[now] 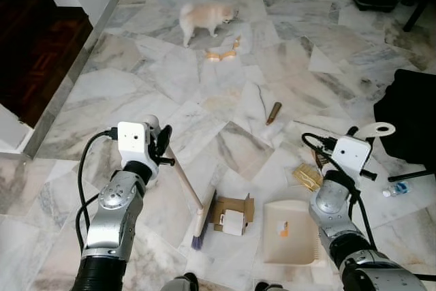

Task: Sweep floor

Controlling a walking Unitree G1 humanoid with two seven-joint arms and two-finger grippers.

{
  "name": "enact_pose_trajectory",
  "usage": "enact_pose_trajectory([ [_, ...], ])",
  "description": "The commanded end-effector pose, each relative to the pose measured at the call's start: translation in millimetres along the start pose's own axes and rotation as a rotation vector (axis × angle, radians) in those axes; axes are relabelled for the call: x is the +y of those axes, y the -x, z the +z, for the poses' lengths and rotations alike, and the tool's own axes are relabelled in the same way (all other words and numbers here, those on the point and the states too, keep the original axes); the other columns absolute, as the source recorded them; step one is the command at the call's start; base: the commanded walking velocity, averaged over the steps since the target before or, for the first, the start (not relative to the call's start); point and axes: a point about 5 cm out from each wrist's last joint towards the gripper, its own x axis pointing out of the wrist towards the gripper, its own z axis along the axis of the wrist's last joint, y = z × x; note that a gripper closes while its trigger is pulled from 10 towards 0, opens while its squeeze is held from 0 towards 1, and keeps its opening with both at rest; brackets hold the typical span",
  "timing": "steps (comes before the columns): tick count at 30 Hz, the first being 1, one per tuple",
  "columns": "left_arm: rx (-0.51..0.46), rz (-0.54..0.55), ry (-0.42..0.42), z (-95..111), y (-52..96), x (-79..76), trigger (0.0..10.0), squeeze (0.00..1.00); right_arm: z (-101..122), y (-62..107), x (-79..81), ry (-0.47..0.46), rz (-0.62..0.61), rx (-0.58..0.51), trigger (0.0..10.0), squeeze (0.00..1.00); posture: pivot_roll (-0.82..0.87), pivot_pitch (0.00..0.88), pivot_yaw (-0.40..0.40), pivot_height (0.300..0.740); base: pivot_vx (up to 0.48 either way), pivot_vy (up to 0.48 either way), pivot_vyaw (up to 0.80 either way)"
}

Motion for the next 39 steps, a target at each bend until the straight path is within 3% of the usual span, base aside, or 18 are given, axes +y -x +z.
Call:
enact_pose_trajectory([
  [1, -0.050, -0.014, -0.019, 12, 0.3, -1.0, 10.0, 0.00, -20, 11.4, -7.0, -0.038, -0.014, 0.123, 10.0, 0.00, 0.15, 0.201, 0.069, 0.740, 0.000, 0.000, 0.00],
  [5, -0.052, -0.022, -0.021, 13, 0.6, -1.2, 10.0, 0.00, -31, 15.3, -12.2, -0.089, -0.038, 0.210, 10.0, 0.00, 0.15, 0.203, 0.073, 0.740, 0.000, 0.000, 0.00],
  [19, 0.010, -0.057, 0.017, 3, 2.7, -4.6, 10.0, 0.00, -38, 17.8, -18.2, -0.065, -0.017, 0.233, 10.0, 0.00, 0.15, 0.204, 0.078, 0.740, 0.000, 0.000, 0.00],
  [23, 0.043, -0.082, 0.057, 0, 2.7, -7.3, 10.0, 0.00, -36, 17.0, -17.3, -0.056, -0.005, 0.209, 10.0, 0.00, 0.15, 0.205, 0.078, 0.740, 0.000, 0.000, 0.00],
  [30, 0.103, -0.152, 0.202, -6, 2.6, -16.9, 10.0, 0.00, -32, 15.9, -12.9, -0.061, 0.017, 0.193, 10.0, 0.00, 0.15, 0.205, 0.075, 0.740, 0.000, 0.000, 0.00],
  [39, 0.120, -0.181, 0.236, -5, 2.5, -19.7, 10.0, 0.00, -29, 12.4, -13.5, -0.049, 0.003, 0.176, 10.0, 0.00, 0.15, 0.200, 0.070, 0.740, 0.000, 0.000, 0.00],
])
